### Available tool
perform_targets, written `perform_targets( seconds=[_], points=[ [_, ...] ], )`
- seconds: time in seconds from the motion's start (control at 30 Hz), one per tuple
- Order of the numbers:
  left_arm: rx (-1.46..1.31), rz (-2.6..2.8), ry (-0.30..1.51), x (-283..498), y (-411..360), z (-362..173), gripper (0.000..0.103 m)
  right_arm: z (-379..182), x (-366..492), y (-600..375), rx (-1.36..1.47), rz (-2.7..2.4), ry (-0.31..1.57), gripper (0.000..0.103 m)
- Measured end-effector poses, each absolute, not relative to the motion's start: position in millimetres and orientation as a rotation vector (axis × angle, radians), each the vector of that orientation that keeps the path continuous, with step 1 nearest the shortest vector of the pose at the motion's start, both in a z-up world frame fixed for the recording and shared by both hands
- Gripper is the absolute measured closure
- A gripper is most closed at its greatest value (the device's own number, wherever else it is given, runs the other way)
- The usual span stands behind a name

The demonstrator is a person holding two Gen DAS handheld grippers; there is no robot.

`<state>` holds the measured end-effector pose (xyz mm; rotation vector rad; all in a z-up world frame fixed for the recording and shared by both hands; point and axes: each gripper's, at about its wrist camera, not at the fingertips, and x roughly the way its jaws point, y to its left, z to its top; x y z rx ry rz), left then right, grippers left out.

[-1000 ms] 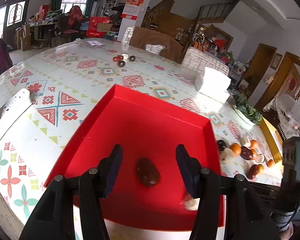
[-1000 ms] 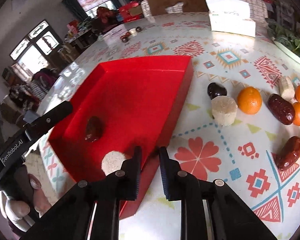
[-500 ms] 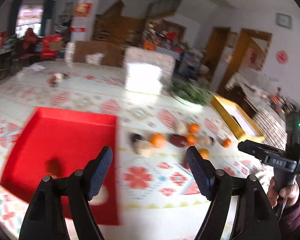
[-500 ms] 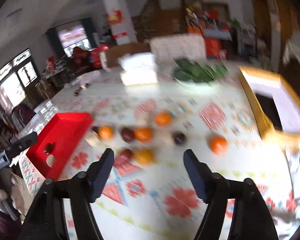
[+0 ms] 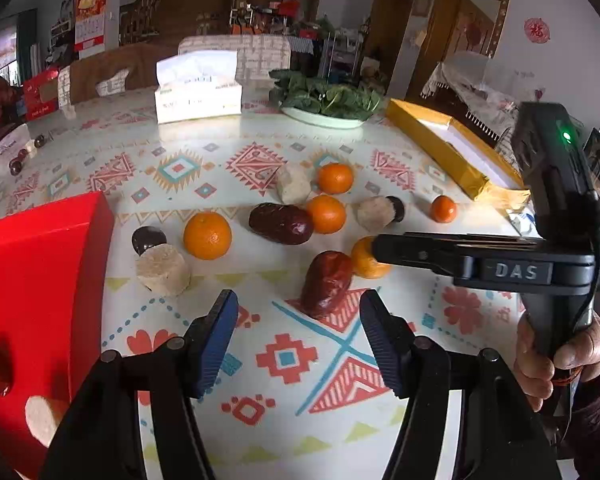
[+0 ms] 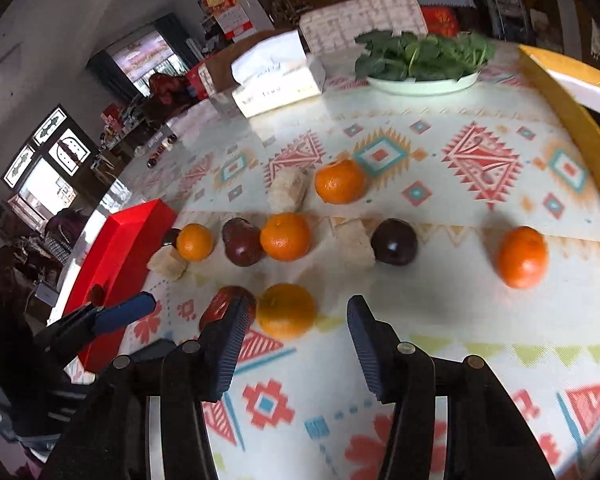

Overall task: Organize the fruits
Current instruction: 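Grasp a second dark red date with the left tool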

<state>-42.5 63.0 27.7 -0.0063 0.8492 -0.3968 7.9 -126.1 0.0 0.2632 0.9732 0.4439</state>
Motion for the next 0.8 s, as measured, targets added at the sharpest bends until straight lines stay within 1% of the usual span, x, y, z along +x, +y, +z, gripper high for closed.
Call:
perform_targets(
  seconds=[0.1,0.13,0.17,0.2,0.47,0.5,0.53,0.57,0.6,0.7,0.8],
  points=[
    [0.011,-0.403,0.871,-36,60,21,0.04,-4,13,-119,0.249,0.453,0.977,0.047],
    [0.018,-0.406,0.876,-34,58,19,0.04,-4,13,-118,0.237,0.454,0.975,0.049],
    [0.027,-0.41,0.882,-32,55,17,0.04,-5,13,-117,0.235,0.456,0.975,0.061],
    [0.034,-0.415,0.887,-30,51,15,0.04,-6,14,-117,0.241,0.463,0.98,0.067],
    [0.085,-0.424,0.914,-10,25,7,0.04,-1,6,-139,0.29,0.414,0.96,0.067],
    [0.097,-0.418,0.918,-9,22,5,0.042,0,4,-142,0.294,0.406,0.958,0.067],
    [0.117,-0.403,0.908,-9,19,4,0.052,1,2,-145,0.296,0.398,0.955,0.067],
    [0.14,-0.391,0.903,-9,16,4,0.071,3,0,-148,0.297,0.391,0.953,0.067],
    [0.146,-0.387,0.901,-10,15,5,0.072,5,-2,-150,0.294,0.387,0.953,0.067],
    [0.11,-0.392,0.898,-16,21,8,0.072,13,-9,-149,0.289,0.383,0.943,0.067],
    [0.052,-0.388,0.865,-28,38,22,0.073,25,-15,-141,0.281,0.402,0.922,0.067]
  ],
)
